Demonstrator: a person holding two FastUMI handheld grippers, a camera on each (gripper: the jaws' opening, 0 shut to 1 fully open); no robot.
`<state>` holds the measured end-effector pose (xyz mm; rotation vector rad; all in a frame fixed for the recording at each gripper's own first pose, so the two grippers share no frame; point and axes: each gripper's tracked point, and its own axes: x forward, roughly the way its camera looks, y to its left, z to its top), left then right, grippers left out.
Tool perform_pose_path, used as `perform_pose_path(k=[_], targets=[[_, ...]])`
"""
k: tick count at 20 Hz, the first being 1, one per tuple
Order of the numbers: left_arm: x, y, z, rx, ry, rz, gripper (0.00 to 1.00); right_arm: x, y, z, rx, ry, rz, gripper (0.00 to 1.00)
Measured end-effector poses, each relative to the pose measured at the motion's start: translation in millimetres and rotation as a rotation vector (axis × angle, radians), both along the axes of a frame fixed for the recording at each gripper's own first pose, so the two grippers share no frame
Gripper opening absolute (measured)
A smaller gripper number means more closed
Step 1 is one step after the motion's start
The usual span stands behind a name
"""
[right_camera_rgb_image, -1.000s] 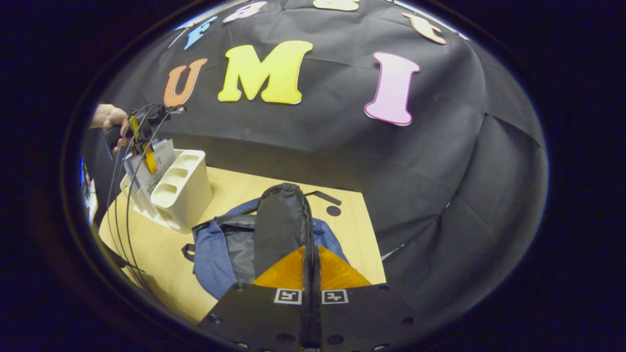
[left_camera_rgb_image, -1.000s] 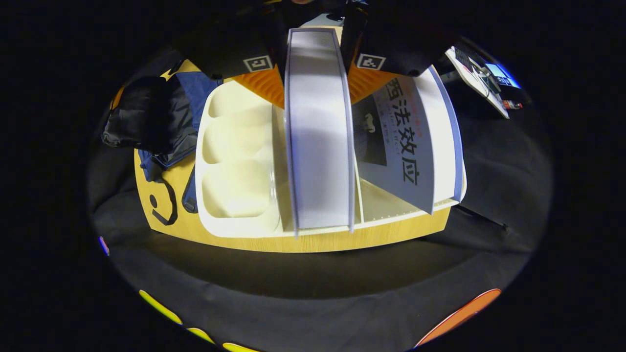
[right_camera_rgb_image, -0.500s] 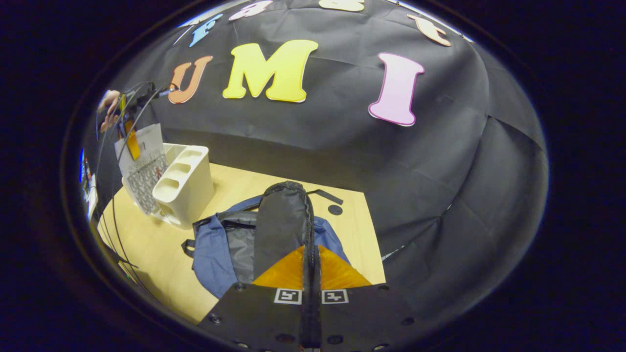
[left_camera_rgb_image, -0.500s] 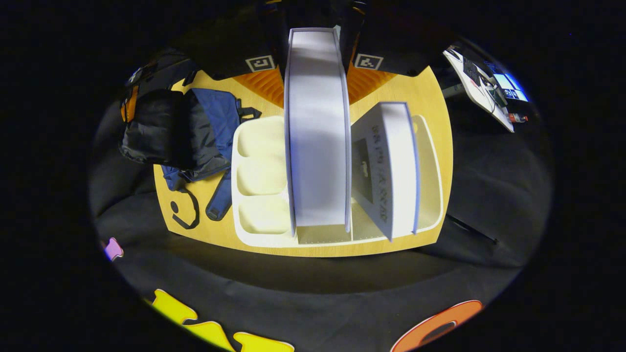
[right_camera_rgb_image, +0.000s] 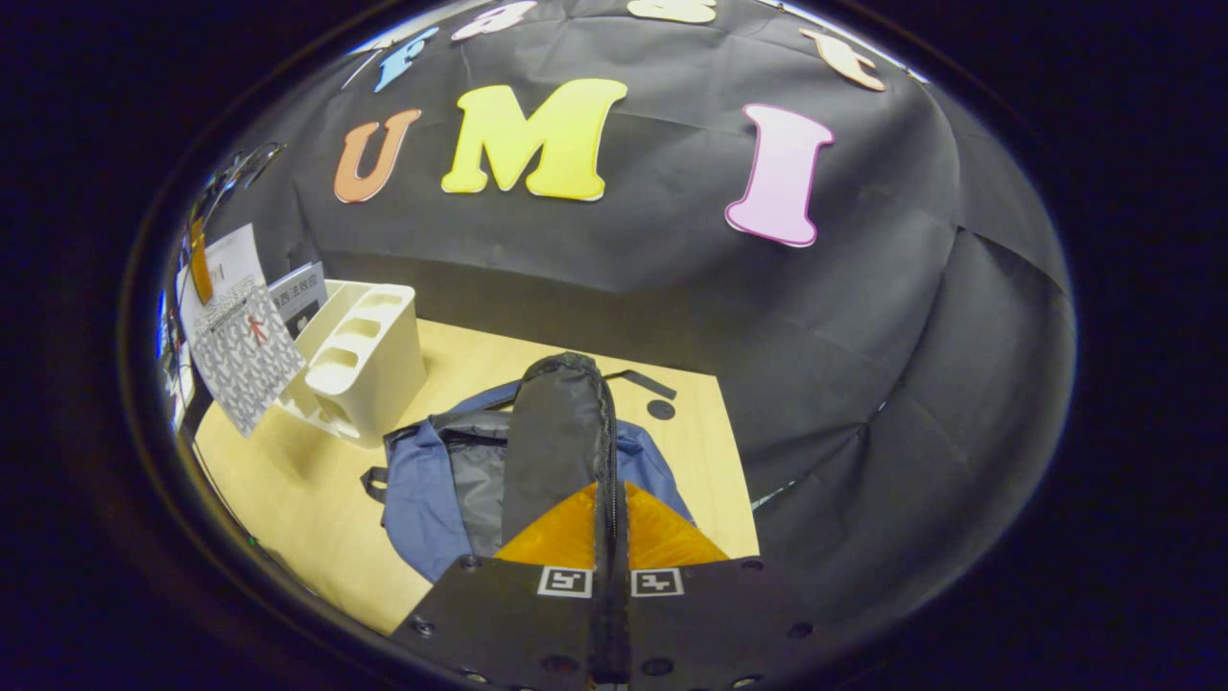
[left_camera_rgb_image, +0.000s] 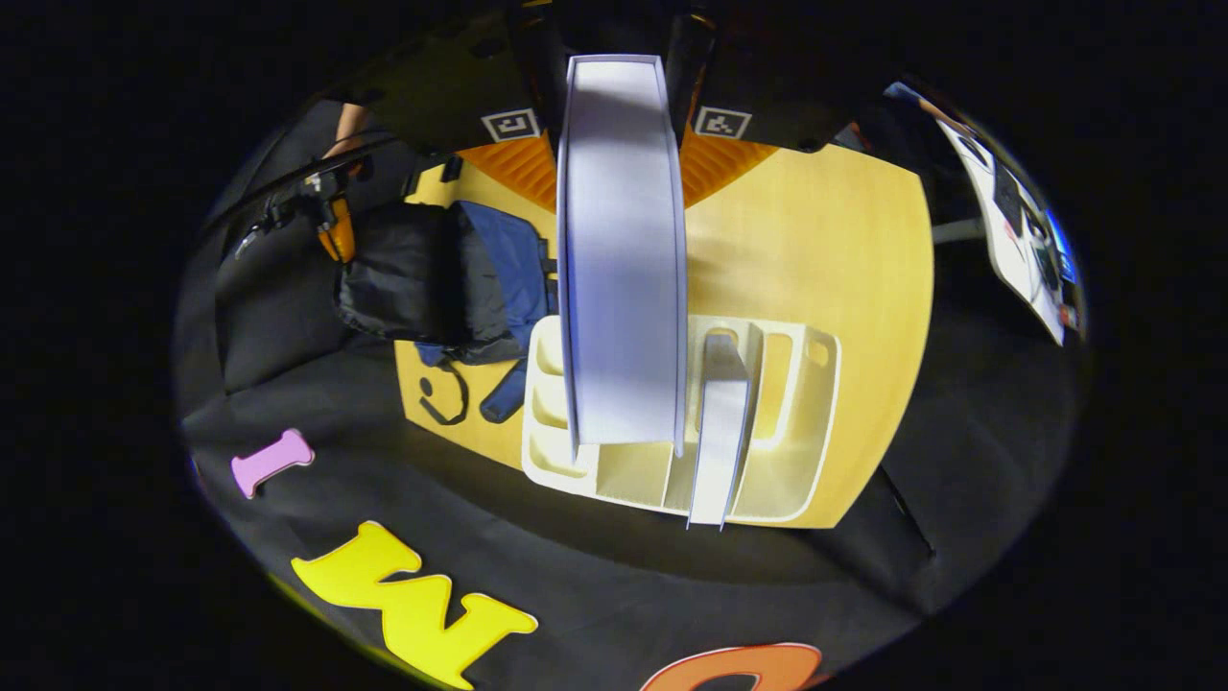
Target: Open the schoolbag, grab two books from the bookshelf and put them into the schoolbag.
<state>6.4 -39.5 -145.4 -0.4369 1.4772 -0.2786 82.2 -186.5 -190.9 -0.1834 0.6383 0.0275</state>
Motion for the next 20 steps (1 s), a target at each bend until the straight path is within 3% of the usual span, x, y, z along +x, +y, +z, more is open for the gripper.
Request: perform_pose_path(k=[4,9,10,16,20], targets=[[-22,-17,-2,-0.148,-0.031,0.06,0.44,-3,7,-2,-0.012,0.004,0.012,0.0],[-44,-78,-23,-0.352,-0.079,0.125,0.48,-5,10,-6,-0.008,0.018,0.007,0.0],[-49,-89,-29,-0.377,-0.093,0.128,0.44,-5,9,-5,-0.005,0.019,0.002,0.0],[-62,-165,-69,-0.508,-0.155,0.154,0.44,-5,6,-5,0.03,0.035,-0.027,0.0],[-57,-201,-112,-0.498,-0.171,0.174,0.44,-4,2,-4,0.029,0.044,-0.029,0.0]])
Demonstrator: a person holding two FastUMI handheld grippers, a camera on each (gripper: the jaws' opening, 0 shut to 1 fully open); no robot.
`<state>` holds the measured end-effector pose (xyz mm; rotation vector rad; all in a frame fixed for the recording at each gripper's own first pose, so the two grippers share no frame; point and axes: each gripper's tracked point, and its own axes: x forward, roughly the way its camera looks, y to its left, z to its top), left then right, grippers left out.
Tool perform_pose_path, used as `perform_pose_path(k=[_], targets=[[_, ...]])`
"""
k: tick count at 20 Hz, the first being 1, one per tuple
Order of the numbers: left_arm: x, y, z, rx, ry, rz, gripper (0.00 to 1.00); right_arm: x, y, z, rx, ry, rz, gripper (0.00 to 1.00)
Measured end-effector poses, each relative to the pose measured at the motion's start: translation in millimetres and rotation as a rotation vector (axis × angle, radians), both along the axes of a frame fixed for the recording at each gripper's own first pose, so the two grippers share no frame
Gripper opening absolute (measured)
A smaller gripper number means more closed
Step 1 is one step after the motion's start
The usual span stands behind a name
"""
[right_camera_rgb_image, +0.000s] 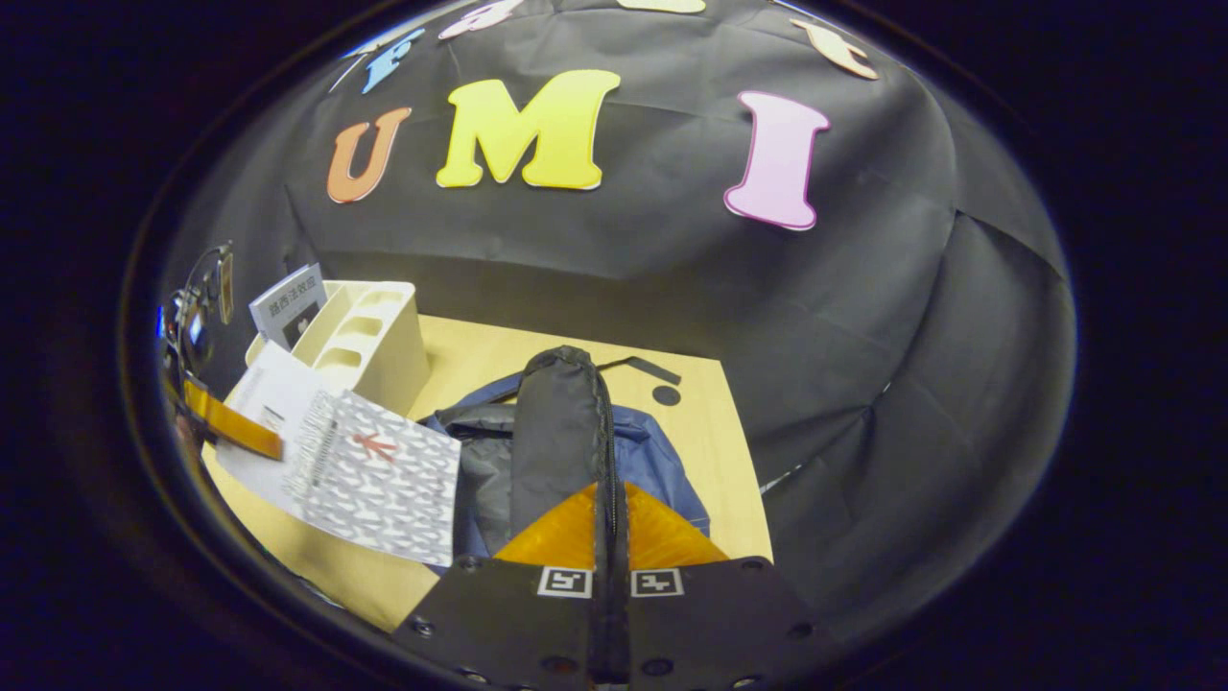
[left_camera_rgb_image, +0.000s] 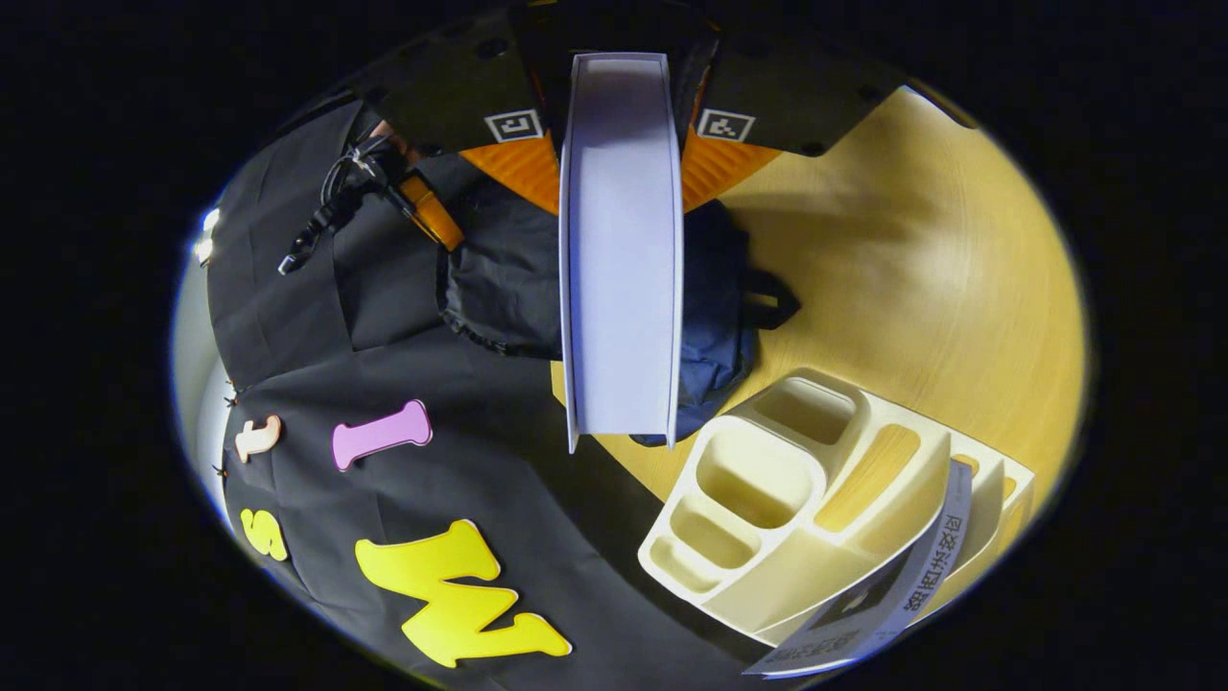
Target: Open the schoolbag, grab two books from the bookshelf and put them into the schoolbag.
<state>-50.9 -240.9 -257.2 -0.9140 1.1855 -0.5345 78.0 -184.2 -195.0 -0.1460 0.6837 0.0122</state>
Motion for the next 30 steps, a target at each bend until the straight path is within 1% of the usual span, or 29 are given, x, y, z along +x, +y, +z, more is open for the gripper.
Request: perform_pose_path(k=[2,5,8,12,17,19,21,23,25,27,28,29,30], targets=[[0,-20,-13,-0.028,0.003,-0.005,0.44,2,-2,1,0.0,0.004,0.0,0.0],[2,-51,-34,-0.034,0.007,-0.02,0.44,3,-4,4,-0.001,0.008,-0.001,0.0],[10,-81,-39,-0.103,0.01,-0.006,0.44,2,-5,7,0.003,0.016,-0.001,0.0],[24,-105,-53,-0.132,0.008,0.011,0.44,5,-9,17,0.012,0.013,-0.008,0.0],[30,-150,-65,-0.177,0.012,-0.019,0.44,10,-16,32,-0.004,0.003,-0.019,0.0],[34,-167,-72,-0.215,0.03,-0.015,0.45,12,-18,35,-0.013,0.0,-0.023,0.0],[35,-178,-84,-0.258,0.078,0.003,0.44,12,-18,36,-0.011,0.002,-0.025,0.0],[30,-191,-93,-0.287,0.112,0.004,0.45,14,-16,35,-0.011,0.004,-0.024,0.0],[28,-194,-96,-0.295,0.109,-0.006,0.46,15,-14,34,-0.01,0.007,-0.022,0.0],[26,-196,-104,-0.248,0.115,-0.038,0.49,16,-13,32,-0.005,0.014,-0.021,0.0],[27,-193,-109,-0.224,0.127,-0.045,0.41,17,-13,30,-0.002,0.017,-0.021,0.0],[25,-192,-119,-0.165,0.156,-0.062,0.59,17,-11,29,0.003,0.019,-0.021,0.0],[18,-190,-125,-0.134,0.186,-0.094,0.63,18,-11,28,0.008,0.021,-0.022,0.0]])
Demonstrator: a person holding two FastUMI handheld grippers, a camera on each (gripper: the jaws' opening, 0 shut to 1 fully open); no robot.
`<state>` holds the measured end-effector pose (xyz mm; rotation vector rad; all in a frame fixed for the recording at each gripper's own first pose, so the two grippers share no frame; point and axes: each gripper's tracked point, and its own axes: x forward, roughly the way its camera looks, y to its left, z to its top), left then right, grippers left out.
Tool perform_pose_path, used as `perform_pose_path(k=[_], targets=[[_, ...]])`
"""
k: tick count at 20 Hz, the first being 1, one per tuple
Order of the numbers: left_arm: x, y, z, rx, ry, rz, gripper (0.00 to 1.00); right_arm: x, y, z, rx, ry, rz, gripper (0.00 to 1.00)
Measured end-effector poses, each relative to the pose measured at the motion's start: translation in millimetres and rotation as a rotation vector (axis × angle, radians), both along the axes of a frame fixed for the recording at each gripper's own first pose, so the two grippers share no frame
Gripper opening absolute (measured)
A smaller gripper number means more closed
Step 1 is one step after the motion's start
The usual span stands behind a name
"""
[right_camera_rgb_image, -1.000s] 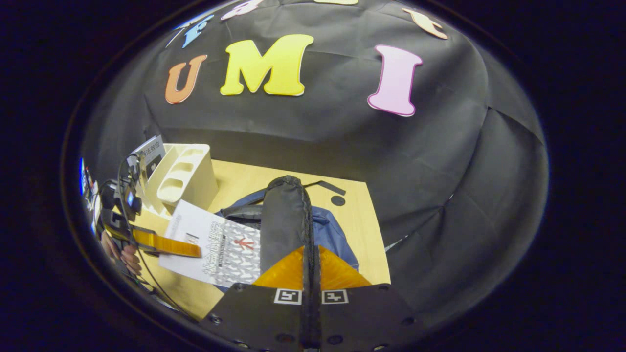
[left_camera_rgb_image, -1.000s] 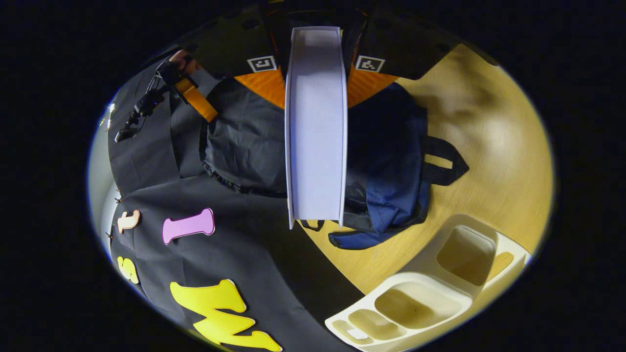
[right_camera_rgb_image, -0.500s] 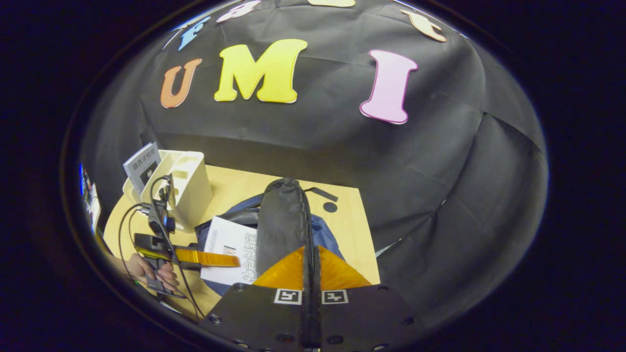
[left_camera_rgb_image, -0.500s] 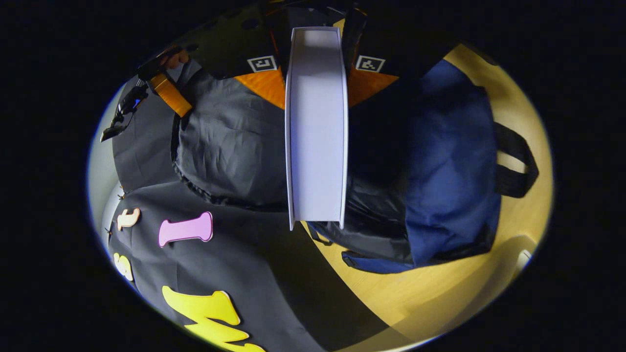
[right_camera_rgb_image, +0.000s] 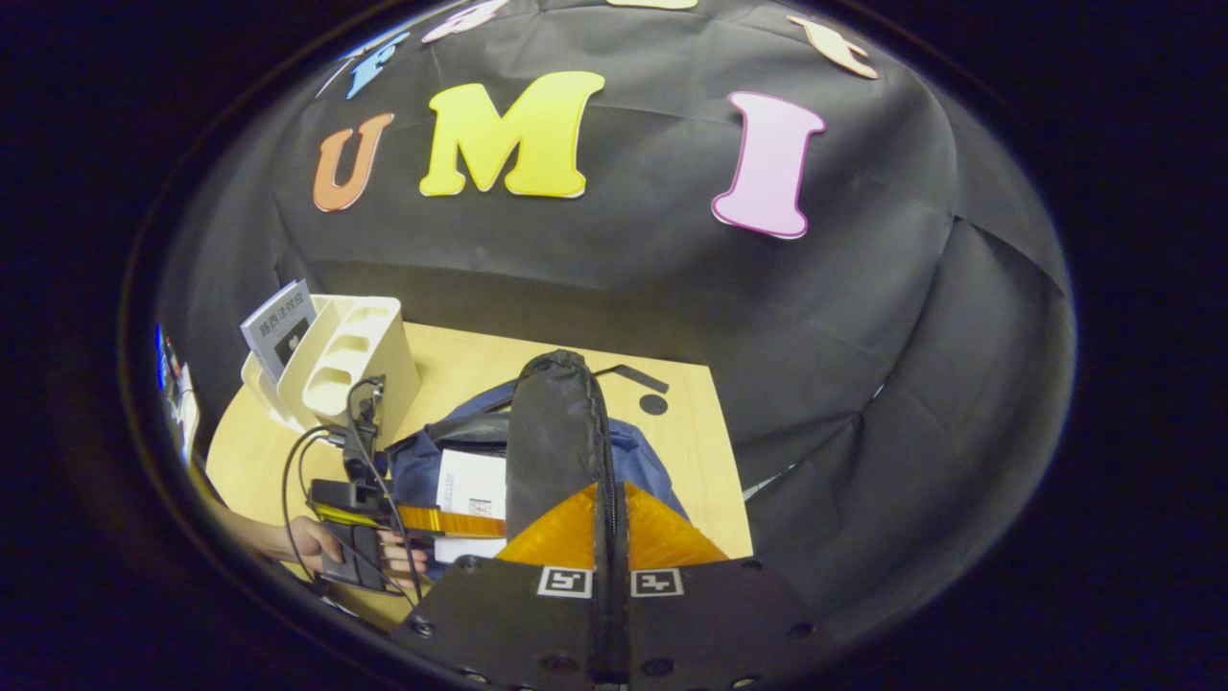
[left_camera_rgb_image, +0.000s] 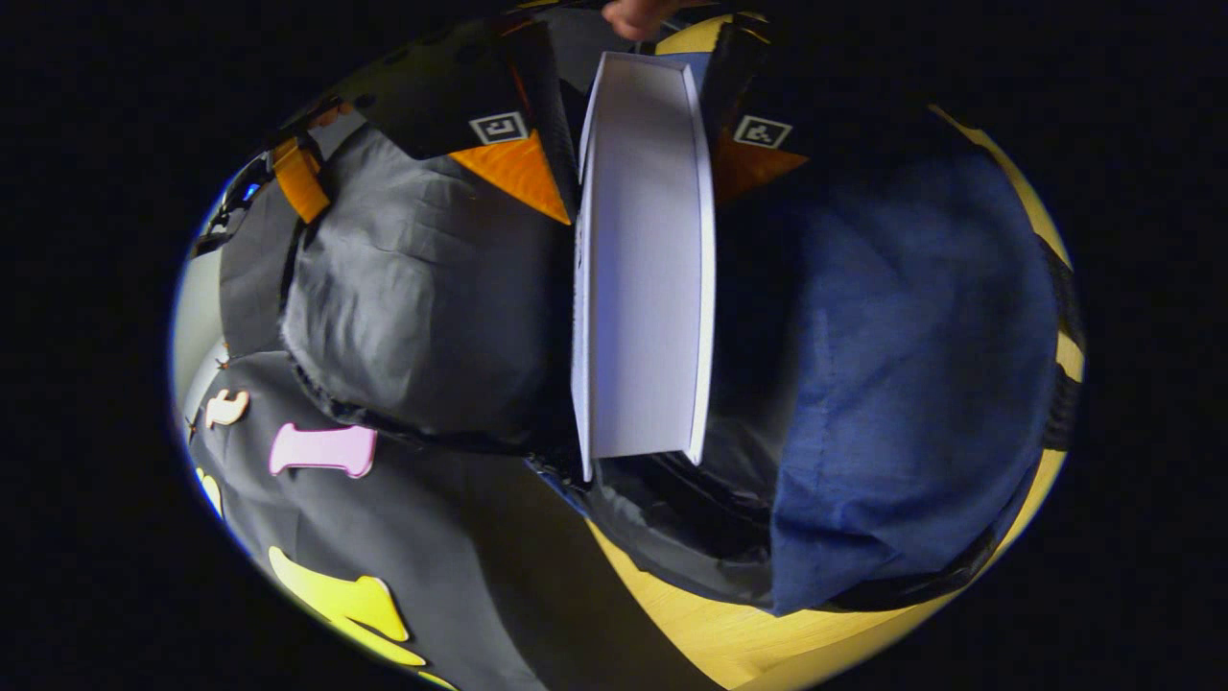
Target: Open the schoolbag, grab two books from the bookshelf and put them into the schoolbag.
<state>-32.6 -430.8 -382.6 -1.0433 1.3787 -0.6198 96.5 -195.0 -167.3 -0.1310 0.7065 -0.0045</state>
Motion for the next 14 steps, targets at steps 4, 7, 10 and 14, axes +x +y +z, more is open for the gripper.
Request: perform_pose_path(k=[4,7,10,14], targets=[[2,2,-1,0.077,0.02,-0.047,0.84,1,2,-3,0.009,0.006,-0.001,0.0],[-2,9,3,0.159,0.002,-0.095,0.89,2,4,-5,0.014,0.009,-0.001,0.0],[-5,19,6,0.229,0.004,-0.117,0.95,2,6,-8,0.026,0.012,-0.004,0.0],[-5,58,18,0.352,-0.032,-0.172,0.97,1,10,-12,0.041,0.012,-0.005,0.0]])
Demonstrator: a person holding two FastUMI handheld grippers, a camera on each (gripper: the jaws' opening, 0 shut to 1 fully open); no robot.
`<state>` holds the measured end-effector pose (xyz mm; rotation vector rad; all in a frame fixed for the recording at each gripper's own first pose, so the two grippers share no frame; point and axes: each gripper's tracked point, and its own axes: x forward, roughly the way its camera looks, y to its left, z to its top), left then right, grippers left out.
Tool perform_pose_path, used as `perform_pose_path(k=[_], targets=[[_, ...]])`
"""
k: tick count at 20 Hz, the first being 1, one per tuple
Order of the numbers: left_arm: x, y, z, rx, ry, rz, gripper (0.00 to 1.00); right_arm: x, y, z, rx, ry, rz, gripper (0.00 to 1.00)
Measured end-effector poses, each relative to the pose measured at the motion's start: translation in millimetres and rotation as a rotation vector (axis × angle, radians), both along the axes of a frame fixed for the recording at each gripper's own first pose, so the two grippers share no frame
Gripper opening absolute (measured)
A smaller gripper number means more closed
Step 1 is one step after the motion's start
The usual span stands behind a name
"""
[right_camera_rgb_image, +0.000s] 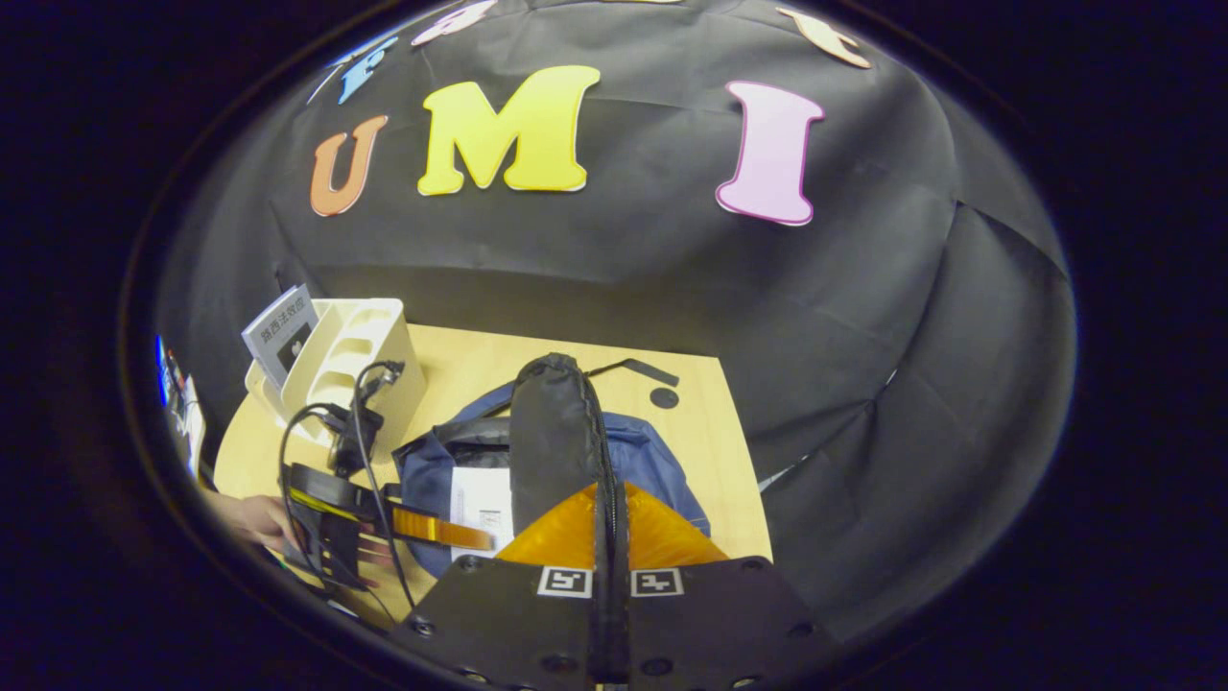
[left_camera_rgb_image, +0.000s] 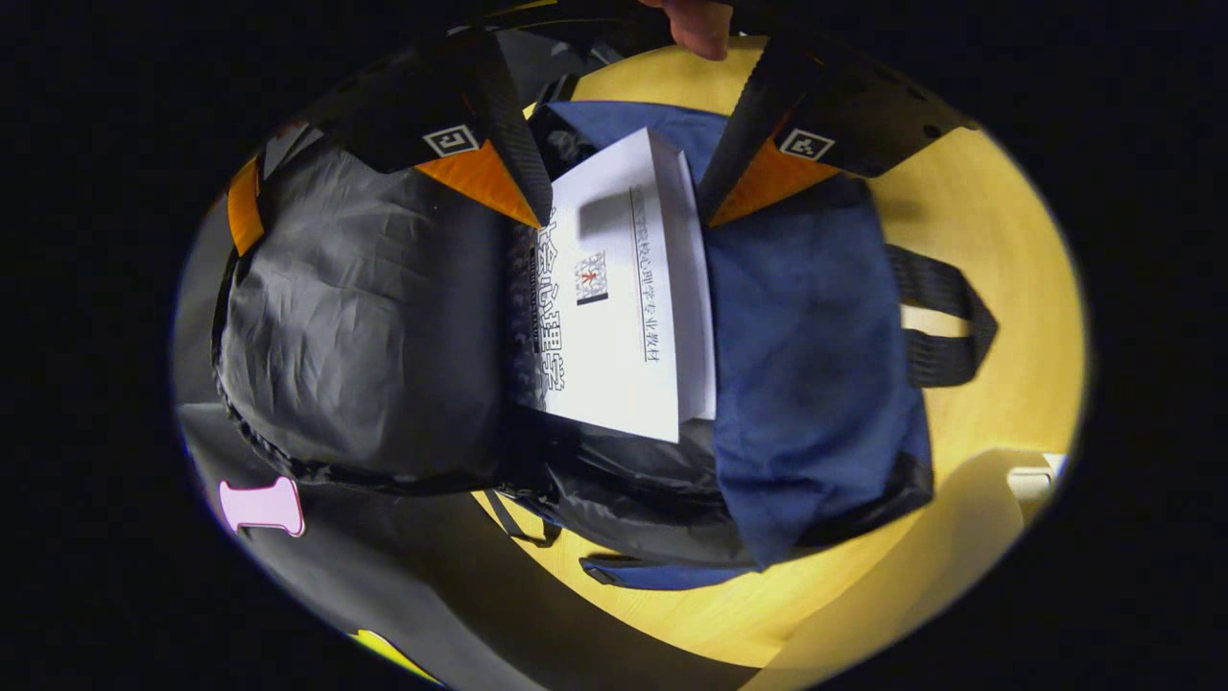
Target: Open the schoolbag, grab two books from the bookshelf and put them into the schoolbag.
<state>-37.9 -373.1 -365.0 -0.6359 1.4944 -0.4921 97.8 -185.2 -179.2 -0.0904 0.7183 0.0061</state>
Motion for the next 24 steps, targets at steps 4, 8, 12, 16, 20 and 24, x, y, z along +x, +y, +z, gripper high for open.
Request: perform_pose_path(k=[4,8,12,16,20,24], targets=[[12,51,27,0.159,-0.176,-0.091,0.97,3,8,-1,0.008,-0.011,0.004,0.0],[17,95,50,0.312,-0.305,-0.152,0.97,-1,11,-2,0.004,-0.017,0.002,0.0],[14,131,72,0.383,-0.324,-0.173,0.97,-6,17,-3,-0.003,-0.021,0.004,0.0],[32,170,98,0.448,-0.402,-0.111,0.97,-10,24,-3,-0.012,-0.026,0.01,0.0],[57,216,140,0.501,-0.509,-0.028,0.97,-13,28,-4,-0.019,-0.023,0.014,0.0],[88,266,195,0.564,-0.651,0.061,0.97,-12,28,-4,-0.019,-0.02,0.006,0.0]])
